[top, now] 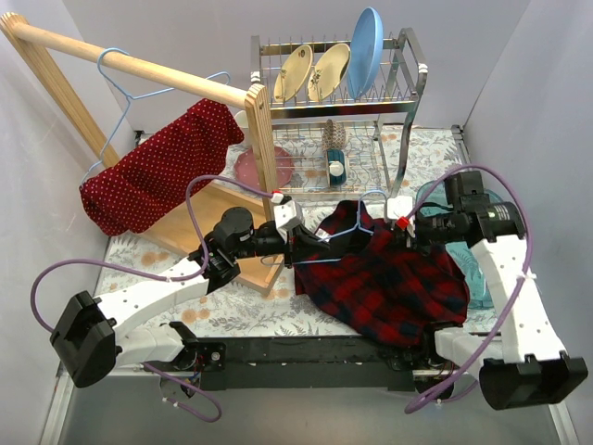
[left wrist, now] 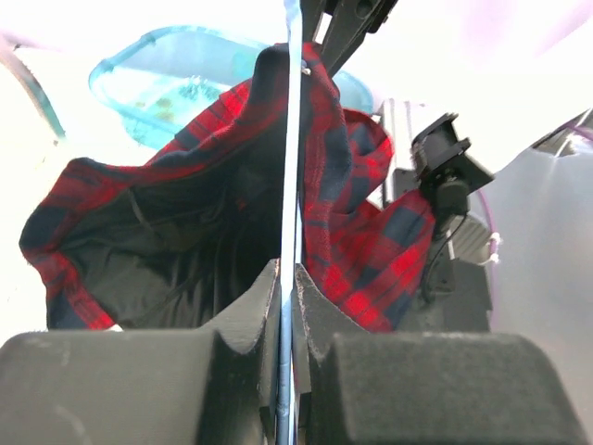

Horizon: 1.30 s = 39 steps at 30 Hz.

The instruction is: Place the skirt on the hanger

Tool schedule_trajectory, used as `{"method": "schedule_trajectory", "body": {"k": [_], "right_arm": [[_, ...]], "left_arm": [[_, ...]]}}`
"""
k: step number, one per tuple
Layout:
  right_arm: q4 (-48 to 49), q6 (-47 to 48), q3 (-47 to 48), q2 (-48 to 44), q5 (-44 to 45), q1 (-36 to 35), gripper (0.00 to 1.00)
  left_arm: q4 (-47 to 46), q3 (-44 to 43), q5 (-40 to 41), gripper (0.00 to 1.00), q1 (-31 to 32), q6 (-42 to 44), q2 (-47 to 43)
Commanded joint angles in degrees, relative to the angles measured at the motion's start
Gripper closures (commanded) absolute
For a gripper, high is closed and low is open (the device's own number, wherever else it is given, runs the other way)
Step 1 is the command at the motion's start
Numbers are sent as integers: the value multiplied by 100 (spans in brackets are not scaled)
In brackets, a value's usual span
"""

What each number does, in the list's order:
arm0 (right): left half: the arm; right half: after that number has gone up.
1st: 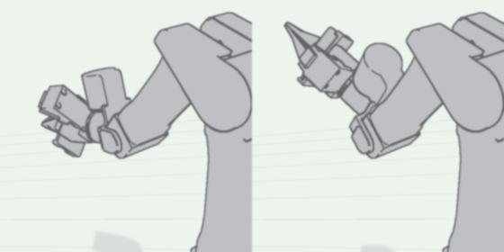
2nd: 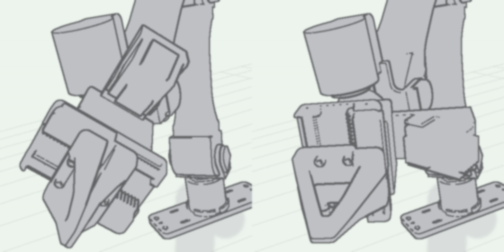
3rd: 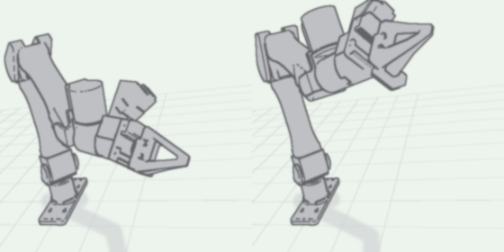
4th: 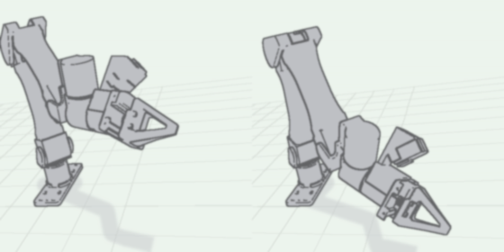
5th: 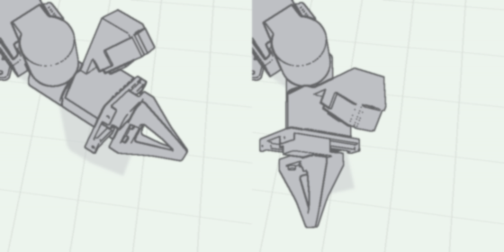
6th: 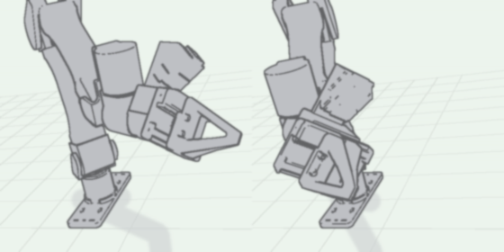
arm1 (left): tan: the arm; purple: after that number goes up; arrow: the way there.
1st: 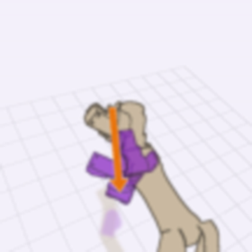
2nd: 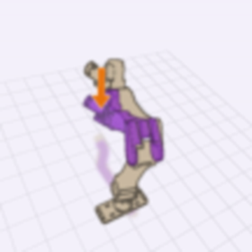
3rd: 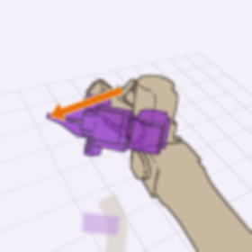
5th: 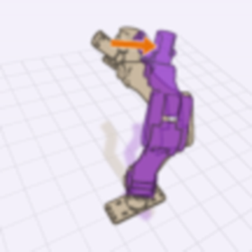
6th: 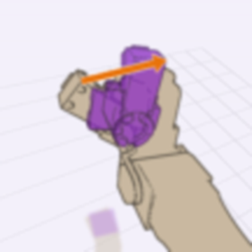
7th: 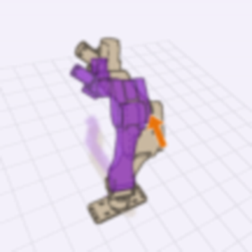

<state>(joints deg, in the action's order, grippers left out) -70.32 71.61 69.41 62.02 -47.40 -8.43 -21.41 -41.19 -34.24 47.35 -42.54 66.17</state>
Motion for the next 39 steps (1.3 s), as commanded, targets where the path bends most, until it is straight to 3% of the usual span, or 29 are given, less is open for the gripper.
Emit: {"method": "schedule_trajectory", "body": {"k": [1, 3, 4, 5, 7, 8, 9, 14, 20, 22, 24, 28, 32, 36, 39], "right_arm": [[229, -401, 537, -742, 423, -107, 99], [378, -525, 740, -1208, 722, -107, 99], [362, -552, 967, -1340, 767, -98, 99], [335, -569, 1100, -1542, 871, -107, 99], [239, -648, 1320, -1710, 942, -98, 99], [221, -788, 1443, -1859, 1065, -107, 99], [256, -894, 1453, -1947, 1153, -107, 99], [669, -1509, 1058, -2343, 1768, -72, 99], [616, -1659, 1118, -2230, 1392, -71, 99], [634, -1826, 1268, -2133, 1312, -72, 99], [774, -2053, 1321, -2080, 1355, -71, 99], [1029, -2309, 1304, -2027, 1628, -45, 99], [1073, -2363, 1312, -2027, 1690, -28, 99], [1135, -2520, 1321, -2045, 1734, -19, 99], [1135, -2512, 1321, -2080, 1778, -10, 99]], "left_arm": [[-145, -372, -21, 100, 28, -149, -403], [22, -460, -118, 88, 28, -184, -508], [266, -504, -153, 67, 28, -175, -613], [399, -539, -197, 56, 20, -184, -675], [828, -618, -250, 41, 28, -175, -911], [962, -610, -224, 29, 28, -158, -1026], [1068, -505, -154, 25, 28, -175, -1140], [1841, -30, 189, 17, 37, -123, -2307], [1992, 874, -197, 13, 72, -412, -3136], [1563, 1251, -84, 13, 133, -639, -3119], [1176, 1411, 56, 2, 273, -650, -2901], [849, 1483, 628, 2, 389, -518, -2452], [542, 1543, 1068, 2, 398, 34, -2293], [-492, 1859, 1007, 2, 406, 1289, -1942], [-1197, 1774, 1121, 2, 406, 1634, -1389]]}}
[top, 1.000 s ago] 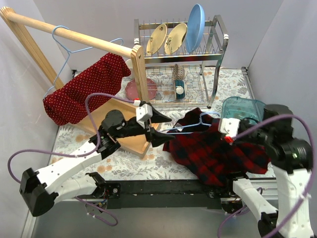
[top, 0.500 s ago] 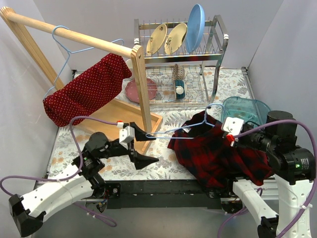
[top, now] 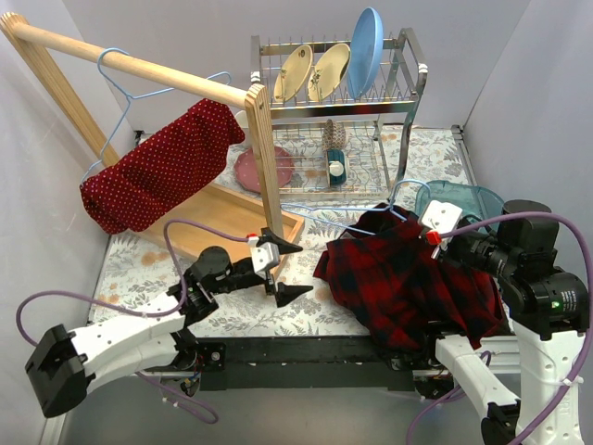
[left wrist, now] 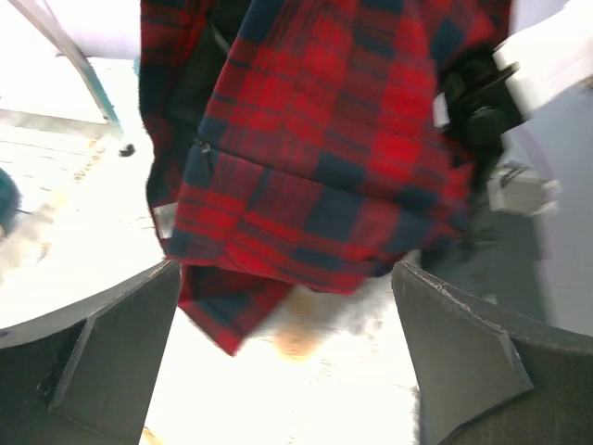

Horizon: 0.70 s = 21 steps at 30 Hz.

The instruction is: Place the skirt on the hanger

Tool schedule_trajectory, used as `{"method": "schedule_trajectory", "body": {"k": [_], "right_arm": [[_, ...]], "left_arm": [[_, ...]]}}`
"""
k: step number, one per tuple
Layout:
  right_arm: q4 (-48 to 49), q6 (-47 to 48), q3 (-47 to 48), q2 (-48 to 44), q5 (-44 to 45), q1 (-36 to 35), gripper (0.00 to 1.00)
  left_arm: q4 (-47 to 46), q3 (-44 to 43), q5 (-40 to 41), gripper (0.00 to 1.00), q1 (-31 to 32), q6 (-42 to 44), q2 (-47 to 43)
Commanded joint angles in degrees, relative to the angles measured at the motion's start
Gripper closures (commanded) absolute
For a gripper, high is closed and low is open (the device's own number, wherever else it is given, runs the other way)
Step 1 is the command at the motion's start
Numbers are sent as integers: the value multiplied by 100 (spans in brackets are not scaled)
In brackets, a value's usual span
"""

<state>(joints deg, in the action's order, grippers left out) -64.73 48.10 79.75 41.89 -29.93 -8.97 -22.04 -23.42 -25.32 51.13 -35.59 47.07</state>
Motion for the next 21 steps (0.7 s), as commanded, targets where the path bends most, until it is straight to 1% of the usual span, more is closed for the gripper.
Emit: {"method": "schedule_trajectory", "body": {"k": [1, 3, 6, 7, 9, 12, 13, 14, 15, 18, 19, 21], "right_arm": [[549, -143, 287, -93, 31, 45, 99], [523, -108, 287, -102, -4, 53, 99], [453, -55, 287, -137, -83, 53, 99], [435, -37, 287, -146, -100, 53, 99], [400, -11, 278, -163, -153, 62, 99], [330, 51, 270, -190, -188, 62, 99], [329, 51, 244, -199, -188, 54, 99], [321, 68, 243, -207, -206, 62, 99], [303, 68, 235, -207, -206, 62, 99], [286, 77, 217, -234, -171, 62, 99], [294, 77, 217, -251, -153, 62, 99], [294, 77, 199, -260, -153, 53, 99]], "left_arm": [[-1179, -92, 212, 2, 28, 1132, 740], [-1249, -303, 151, 2, 28, 1230, 1303], [-1574, -523, 326, 2, 37, 1379, 1812], [-1549, -697, 404, 2, 46, 1441, 1910], [-1400, -909, 283, 2, 37, 1573, 2278], [-1539, -1138, 46, 2, 2, 1643, 2587], [-1566, -1182, -77, 2, -33, 1678, 2762], [-1592, -1287, -435, 2, -77, 1687, 2842], [-1549, -1358, -613, 2, -173, 1687, 2947], [-1260, -1612, -1227, 2, -235, 1705, 3282], [-1241, -1639, -1308, 3, -244, 1688, 3335], [-1171, -1674, -1457, 11, -253, 1661, 3510]]}}
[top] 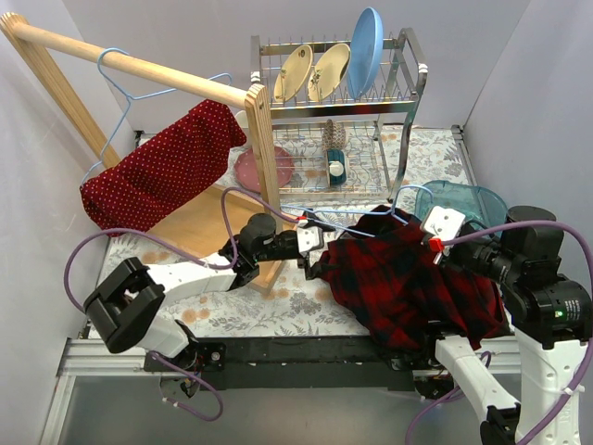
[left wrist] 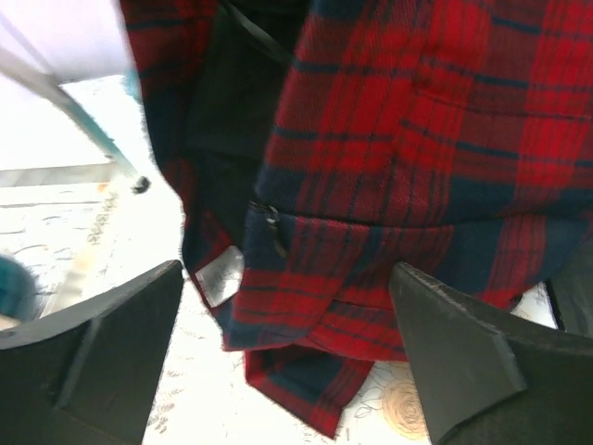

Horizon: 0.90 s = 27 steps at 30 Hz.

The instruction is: Place the skirt on the hanger

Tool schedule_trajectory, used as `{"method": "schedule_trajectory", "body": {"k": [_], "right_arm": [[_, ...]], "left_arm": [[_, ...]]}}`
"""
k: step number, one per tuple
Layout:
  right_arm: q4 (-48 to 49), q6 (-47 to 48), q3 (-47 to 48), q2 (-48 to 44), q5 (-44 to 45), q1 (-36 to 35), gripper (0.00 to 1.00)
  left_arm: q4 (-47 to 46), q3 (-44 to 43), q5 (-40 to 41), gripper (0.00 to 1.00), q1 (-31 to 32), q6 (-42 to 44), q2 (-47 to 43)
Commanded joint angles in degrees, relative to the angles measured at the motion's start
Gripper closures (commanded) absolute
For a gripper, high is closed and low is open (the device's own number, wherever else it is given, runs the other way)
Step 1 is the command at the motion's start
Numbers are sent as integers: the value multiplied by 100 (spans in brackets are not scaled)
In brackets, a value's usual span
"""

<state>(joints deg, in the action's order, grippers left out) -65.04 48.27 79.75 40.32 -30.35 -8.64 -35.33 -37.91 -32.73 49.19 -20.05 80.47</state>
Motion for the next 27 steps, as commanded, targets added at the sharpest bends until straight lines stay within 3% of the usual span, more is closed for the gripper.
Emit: {"method": "schedule_trajectory", "body": {"k": [1, 2, 3, 7, 8, 9, 11, 15, 22, 27], "right_arm": [[325, 51, 199, -94, -112, 21, 99], [325, 51, 199, -94, -103, 21, 99], [316, 51, 199, -94, -103, 21, 99], [316, 51, 173, -103, -42, 21, 99], [307, 60, 164, -103, 2, 21, 99], [325, 60, 129, -85, 72, 21, 99], [342, 77, 112, -59, 371, 29, 99], [211, 235, 41, 46, 784, 29, 99], [-228, 683, 67, 319, 610, 21, 99], [-536, 1035, 155, 653, 425, 12, 99]], "left_arm": [[176, -234, -717, 18, -50, 90, 223], [176, -234, -717, 28, -58, 55, 293], [132, -226, -708, 45, -59, 11, 320], [158, -234, -665, 65, -67, -34, 321], [219, -243, -638, 72, -59, -25, 286], [394, -260, -612, 86, -67, -25, 207], [797, -296, -410, 100, -67, -34, 23], [1746, -234, -50, 100, -67, -148, -776], [3680, -164, 802, 100, -58, -218, -2866], [5184, -672, 1505, 100, -32, -665, -3379]]}}
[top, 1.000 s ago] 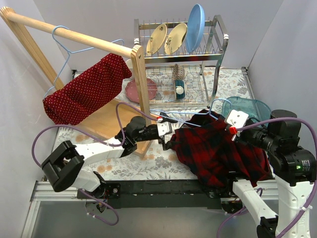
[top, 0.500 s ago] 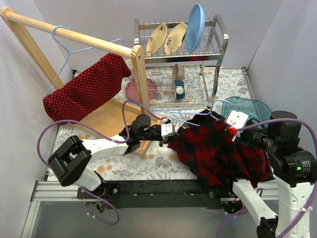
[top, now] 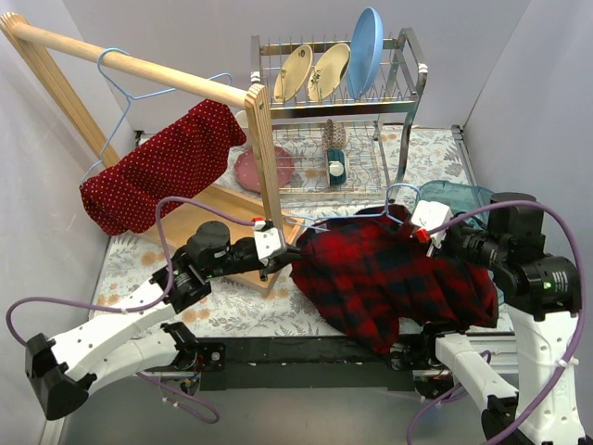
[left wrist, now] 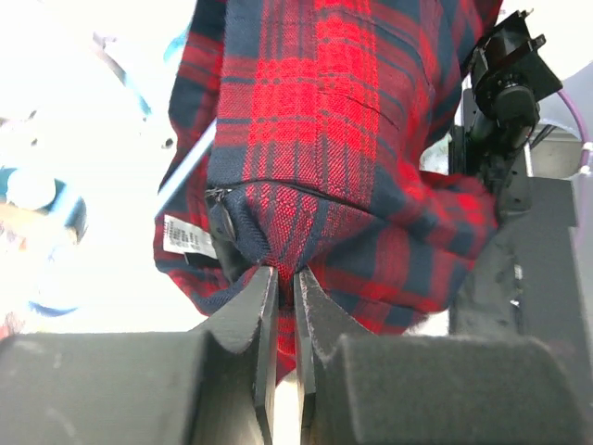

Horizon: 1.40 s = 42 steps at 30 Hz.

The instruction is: Place the skirt on the hanger

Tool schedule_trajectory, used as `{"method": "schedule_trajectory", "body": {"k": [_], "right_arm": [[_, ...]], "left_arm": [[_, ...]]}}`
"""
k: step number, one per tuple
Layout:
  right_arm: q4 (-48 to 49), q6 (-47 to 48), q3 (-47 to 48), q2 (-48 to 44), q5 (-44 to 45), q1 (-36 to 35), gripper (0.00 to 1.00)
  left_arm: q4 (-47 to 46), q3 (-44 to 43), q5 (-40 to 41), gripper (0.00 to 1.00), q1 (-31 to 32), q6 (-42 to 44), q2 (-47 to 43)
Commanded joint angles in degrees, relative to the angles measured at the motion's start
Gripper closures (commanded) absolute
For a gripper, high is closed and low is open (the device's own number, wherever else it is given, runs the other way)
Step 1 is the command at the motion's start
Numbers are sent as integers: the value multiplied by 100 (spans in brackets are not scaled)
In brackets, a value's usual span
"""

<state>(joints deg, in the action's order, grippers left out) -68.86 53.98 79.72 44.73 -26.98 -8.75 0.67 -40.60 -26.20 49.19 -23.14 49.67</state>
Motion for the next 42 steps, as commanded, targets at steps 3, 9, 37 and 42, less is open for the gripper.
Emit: {"method": "schedule_trajectory", "body": {"k": [3, 9, 37, 42], "right_arm": [[-566, 947, 298, 352, -236, 23, 99], [-629, 1298, 194, 581, -255, 23, 99], [821, 1984, -2215, 89, -441, -100, 99], [681, 2950, -2408, -306, -27, -91, 99]], "left_arm": [[2366, -763, 1343, 100, -32, -516, -353], [3799, -1695, 2205, 100, -32, -604, -309], [4108, -1362, -116, 38, -23, -2212, -1159], [4345, -1512, 474, 29, -23, -2887, -1372]]}}
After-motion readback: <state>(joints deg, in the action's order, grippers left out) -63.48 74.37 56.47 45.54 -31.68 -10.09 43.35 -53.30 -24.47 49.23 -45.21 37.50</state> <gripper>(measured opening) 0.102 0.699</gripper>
